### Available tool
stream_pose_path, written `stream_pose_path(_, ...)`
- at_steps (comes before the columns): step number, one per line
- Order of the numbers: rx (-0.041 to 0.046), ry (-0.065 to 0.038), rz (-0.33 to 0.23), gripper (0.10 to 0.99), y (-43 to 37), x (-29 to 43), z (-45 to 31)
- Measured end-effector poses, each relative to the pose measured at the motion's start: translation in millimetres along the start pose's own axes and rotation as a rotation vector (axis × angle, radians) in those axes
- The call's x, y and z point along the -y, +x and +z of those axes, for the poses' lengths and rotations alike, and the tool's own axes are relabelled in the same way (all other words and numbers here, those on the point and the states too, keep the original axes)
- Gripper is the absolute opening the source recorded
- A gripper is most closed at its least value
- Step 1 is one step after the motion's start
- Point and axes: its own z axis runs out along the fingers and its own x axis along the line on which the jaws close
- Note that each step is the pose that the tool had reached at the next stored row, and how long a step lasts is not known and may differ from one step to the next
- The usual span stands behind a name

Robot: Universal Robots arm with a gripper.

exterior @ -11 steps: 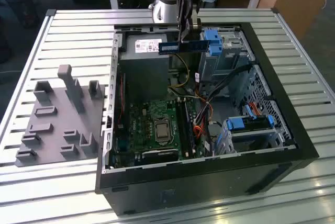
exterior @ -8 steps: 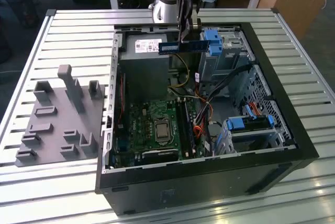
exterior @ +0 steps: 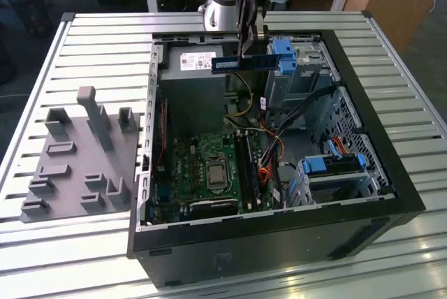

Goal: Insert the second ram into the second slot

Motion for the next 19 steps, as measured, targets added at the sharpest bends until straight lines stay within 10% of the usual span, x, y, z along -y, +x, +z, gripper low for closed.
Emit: stream_pose_path(19, -0.0027, 0.000, 0.000, 0.137, 4.5, -0.1, -0.1)
